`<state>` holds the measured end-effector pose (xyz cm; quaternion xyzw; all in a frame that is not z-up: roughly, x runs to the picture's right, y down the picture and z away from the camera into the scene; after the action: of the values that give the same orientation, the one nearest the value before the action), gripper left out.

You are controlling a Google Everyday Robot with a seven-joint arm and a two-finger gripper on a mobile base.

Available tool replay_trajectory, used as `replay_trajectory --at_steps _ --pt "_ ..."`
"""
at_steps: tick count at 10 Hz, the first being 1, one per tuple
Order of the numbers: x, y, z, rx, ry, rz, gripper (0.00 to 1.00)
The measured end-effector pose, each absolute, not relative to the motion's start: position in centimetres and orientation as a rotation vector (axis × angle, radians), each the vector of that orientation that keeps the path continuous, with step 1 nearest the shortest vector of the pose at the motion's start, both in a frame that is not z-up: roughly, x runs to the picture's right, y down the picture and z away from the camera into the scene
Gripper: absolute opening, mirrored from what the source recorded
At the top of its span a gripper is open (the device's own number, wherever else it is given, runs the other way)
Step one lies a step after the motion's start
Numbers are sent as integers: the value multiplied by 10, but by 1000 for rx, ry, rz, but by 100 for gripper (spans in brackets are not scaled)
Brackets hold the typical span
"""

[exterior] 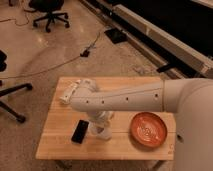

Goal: Place the ceramic cup in the ceramic bowl

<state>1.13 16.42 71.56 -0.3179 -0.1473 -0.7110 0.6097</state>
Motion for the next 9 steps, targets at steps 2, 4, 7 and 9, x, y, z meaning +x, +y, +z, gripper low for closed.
replay_trajectory --at_steps 2,4,7,9 --pt "20 164 717 -730 -346 -1622 4" --pt "33 158 716 -727 -346 -1580 4" --pt "76 139 702 -727 -343 -1532 4" --pt "81 136 702 -727 -344 -1511 4"
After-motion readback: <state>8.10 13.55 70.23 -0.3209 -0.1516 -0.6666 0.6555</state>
